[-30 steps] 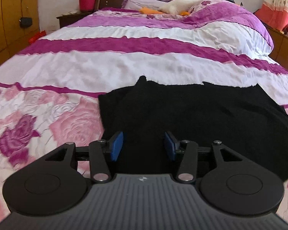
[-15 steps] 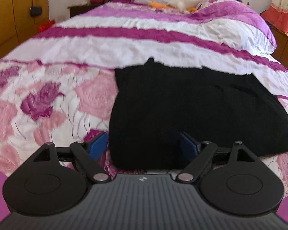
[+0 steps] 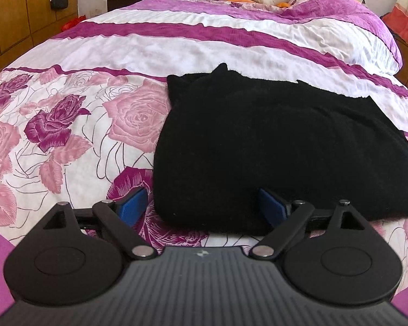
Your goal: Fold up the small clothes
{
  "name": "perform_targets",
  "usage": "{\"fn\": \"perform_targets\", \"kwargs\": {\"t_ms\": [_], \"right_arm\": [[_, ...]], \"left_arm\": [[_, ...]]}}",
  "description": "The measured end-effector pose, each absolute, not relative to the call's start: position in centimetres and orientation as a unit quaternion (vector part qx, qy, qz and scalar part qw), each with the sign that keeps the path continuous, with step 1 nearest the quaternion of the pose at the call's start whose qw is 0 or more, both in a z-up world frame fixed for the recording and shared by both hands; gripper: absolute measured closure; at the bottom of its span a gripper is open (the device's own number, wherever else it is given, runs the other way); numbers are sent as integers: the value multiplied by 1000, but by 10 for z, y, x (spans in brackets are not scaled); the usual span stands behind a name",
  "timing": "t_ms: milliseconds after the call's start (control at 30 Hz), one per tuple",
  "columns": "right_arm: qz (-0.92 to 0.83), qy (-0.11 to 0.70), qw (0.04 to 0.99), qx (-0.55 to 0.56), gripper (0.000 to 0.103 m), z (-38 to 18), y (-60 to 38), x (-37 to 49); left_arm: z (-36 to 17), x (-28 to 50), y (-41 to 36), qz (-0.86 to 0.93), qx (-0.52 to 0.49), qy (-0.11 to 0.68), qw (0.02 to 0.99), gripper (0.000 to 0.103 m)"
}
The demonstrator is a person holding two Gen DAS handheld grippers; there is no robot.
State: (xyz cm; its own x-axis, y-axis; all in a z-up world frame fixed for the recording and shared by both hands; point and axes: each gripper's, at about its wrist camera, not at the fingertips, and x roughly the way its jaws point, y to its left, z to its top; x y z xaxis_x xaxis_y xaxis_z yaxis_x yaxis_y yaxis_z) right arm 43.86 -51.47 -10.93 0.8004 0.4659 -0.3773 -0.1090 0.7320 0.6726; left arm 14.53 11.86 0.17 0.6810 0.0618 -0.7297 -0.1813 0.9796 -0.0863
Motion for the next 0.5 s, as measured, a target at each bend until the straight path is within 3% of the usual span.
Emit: {"fn": "perform_targets", "kwargs": {"t_ms": [200, 500], "right_arm": [[183, 249, 875, 374, 20, -111, -512, 440], [170, 254, 887, 345, 26, -113, -502, 447]], "left_arm": [[1, 146, 117, 66, -73, 395, 913, 10], [0, 148, 120, 64, -80, 399, 911, 8]]}}
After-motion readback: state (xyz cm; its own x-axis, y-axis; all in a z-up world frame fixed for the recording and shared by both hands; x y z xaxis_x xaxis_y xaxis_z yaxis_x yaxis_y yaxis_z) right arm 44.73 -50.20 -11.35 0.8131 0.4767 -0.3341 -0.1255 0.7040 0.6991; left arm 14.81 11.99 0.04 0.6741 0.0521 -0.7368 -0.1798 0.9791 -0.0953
